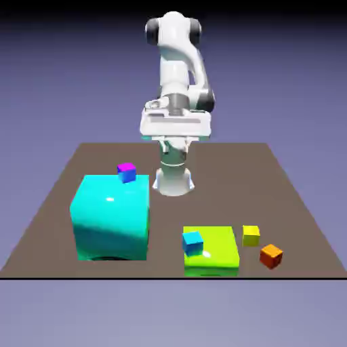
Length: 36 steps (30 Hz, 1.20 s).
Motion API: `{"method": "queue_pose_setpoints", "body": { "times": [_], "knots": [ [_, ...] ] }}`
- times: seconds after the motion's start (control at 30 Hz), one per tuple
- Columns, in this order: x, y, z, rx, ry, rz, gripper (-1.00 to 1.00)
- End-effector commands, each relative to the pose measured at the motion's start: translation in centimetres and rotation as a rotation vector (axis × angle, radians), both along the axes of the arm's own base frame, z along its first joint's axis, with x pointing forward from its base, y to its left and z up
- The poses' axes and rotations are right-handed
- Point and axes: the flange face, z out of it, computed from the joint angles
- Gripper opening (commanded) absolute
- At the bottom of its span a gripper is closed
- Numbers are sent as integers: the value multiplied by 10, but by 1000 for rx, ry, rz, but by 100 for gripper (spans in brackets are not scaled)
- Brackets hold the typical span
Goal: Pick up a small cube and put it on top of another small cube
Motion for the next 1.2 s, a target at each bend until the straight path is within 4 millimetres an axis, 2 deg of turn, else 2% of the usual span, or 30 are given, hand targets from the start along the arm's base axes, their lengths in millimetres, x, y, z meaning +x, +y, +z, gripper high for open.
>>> {"method": "queue_pose_setpoints", "body": {
  "times": [0.0, 0.23, 0.43, 0.63, 0.83, 0.87, 0.9, 1.07, 1.1, 1.13, 1.17],
  "knots": [
    [8, 9, -6, -8, 26, 20, 0],
    [54, 79, -56, -65, 202, 163, 0],
    [79, 147, -113, -111, 349, 287, 0],
    [85, 217, -178, -154, 492, 410, 0],
    [72, 285, -251, -194, 631, 526, 0],
    [70, 293, -259, -198, 646, 539, 0],
    [70, 293, -259, -198, 646, 539, 0],
    [74, 296, -329, -198, 646, 539, 0],
    [74, 296, -329, -198, 646, 539, -100],
    [74, 296, -329, -198, 646, 539, -100],
    [74, 296, -314, -197, 646, 538, -100]
  ]
}}
